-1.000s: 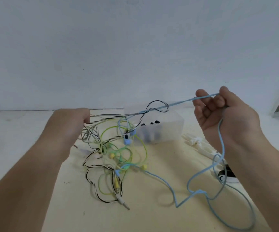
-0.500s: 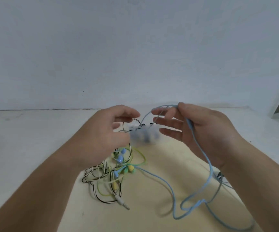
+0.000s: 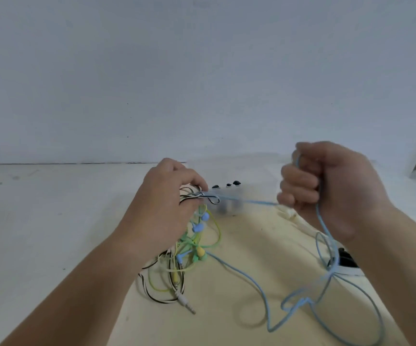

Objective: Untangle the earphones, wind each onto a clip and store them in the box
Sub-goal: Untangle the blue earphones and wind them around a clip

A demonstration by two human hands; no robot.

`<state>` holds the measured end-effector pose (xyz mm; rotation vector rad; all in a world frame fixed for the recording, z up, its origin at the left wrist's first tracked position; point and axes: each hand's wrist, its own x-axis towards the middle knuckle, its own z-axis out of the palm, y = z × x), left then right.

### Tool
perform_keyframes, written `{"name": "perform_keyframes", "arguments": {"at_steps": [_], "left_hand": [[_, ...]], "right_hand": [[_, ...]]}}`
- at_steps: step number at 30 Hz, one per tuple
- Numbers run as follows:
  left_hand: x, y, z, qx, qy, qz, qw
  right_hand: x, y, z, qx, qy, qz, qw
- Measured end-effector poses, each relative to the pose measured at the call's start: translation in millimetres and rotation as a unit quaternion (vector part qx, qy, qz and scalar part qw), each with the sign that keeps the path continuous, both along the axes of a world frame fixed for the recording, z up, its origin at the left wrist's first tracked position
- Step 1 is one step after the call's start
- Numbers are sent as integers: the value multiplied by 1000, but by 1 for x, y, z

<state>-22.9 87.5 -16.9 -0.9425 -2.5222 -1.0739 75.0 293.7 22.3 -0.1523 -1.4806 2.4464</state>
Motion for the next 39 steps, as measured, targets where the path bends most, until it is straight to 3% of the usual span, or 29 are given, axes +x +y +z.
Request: {"name": "perform_keyframes", "arguments": {"at_steps": [2, 5, 6, 8, 10, 15, 18, 21, 30, 35, 39], "left_hand": [[3, 1, 2, 3, 3, -6, 1000], [9, 3, 5, 9, 0, -13, 1000], [11, 4, 6, 13, 1, -14, 1000], [12, 3, 9, 21, -11, -12, 1000], [10, 0, 10, 14, -32, -6, 999], [-1, -9, 12, -27, -122, -45, 991], [0, -10, 12, -43, -128, -49, 990], [1, -9, 12, -11, -151, -47, 987], [8, -6, 17, 104, -271, -101, 952], [7, -2, 12, 122, -289, -106, 944], [7, 1, 11, 138, -303, -90, 939]], "right_hand": [[-4, -3, -6, 189, -64, -35, 979], [-2, -12, -13, 483, -110, -51, 867], [0, -15, -13, 528, -118, -31, 840], [1, -18, -16, 561, -122, 12, 818], [0, -18, -16, 557, -105, -6, 824], [-5, -13, -15, 424, 1, -145, 894], [-12, -6, -22, 293, 45, -116, 948], [-18, -2, -26, 217, 53, -85, 971], [-16, -17, -34, 322, 25, 12, 946], [-16, -23, -41, 433, 19, -14, 901], [-16, -24, -41, 427, 5, -15, 904]]}}
